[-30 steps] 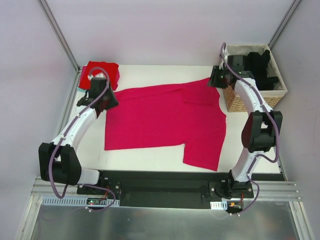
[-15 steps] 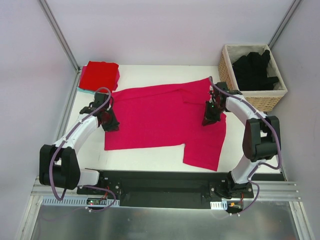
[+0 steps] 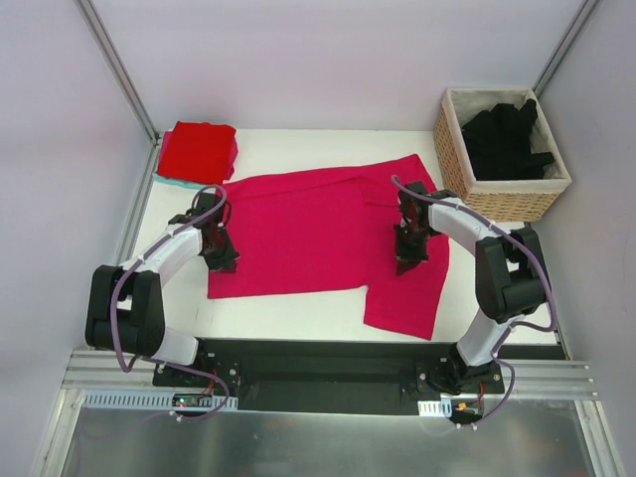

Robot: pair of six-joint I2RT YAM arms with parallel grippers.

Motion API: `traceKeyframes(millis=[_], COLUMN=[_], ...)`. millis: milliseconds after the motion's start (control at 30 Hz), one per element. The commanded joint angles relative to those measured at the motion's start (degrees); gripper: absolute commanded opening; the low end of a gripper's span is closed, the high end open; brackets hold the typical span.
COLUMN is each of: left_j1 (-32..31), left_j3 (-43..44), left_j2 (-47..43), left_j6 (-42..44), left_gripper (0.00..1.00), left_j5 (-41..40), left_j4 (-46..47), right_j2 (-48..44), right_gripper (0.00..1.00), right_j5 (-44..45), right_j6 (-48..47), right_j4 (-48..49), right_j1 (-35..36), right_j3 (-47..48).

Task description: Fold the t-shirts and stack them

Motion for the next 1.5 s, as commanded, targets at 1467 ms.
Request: traceKeyframes(millis=[1467], left_j1=[7.9], left_j3=[7.1], left_j2=[-11.3], left_j6=[0.0], left_gripper=[0.00], left_j5=[4.4], left_j4=[-17.7], right_j2=[2.7], right_gripper=[0.00], right_j5=[1.9], right_j6=[2.1], right_j4=[-7.5], right_j1=[2.6], right_j3=[4.2])
